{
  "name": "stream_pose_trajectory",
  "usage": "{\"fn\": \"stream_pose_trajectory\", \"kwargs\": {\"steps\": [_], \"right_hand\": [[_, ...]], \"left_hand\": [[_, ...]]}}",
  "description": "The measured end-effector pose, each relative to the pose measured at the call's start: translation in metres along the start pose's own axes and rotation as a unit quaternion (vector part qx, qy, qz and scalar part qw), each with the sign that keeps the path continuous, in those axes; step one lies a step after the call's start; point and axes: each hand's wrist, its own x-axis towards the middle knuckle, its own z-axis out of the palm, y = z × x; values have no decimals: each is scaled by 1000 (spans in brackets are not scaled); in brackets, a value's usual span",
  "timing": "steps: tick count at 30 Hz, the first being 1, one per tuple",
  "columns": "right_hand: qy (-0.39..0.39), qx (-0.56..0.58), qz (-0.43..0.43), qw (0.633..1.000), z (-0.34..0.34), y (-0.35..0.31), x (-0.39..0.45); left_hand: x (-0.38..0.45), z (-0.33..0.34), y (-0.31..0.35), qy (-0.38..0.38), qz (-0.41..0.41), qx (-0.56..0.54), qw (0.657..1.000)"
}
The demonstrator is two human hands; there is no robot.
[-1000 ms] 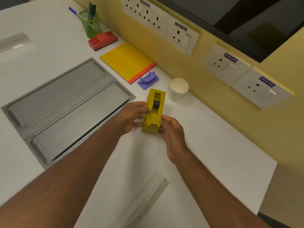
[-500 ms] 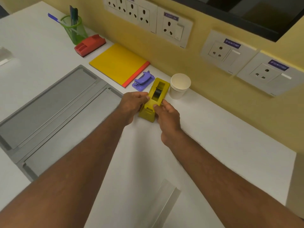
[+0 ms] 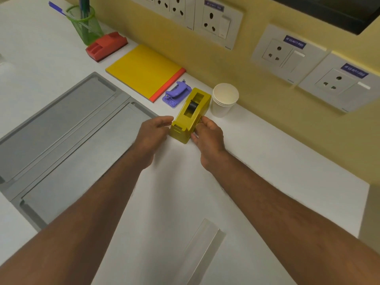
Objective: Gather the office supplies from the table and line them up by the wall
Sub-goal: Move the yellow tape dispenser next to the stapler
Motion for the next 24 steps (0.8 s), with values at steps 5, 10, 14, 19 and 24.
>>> {"fn": "stream_pose_trajectory", "kwargs": {"steps": [5,10,14,19,24], "right_hand": [[9,-10,0,1000,1,1,3],[6,1,-12,1000,4,-2,10],[9,6,-26,1000,7,-6,19],[23,-12,-28,999,7,-9,26],[29,-25,-28,999,8,-10,31]], "left_hand": [[-6,3,-6,-2,55,-6,998],[6,9,1,34,69,0,997],[17,15,6,46,54,-8,997],[26,21,11,56,43,-11,997],[29,24,14,64,38,-14,997]]}}
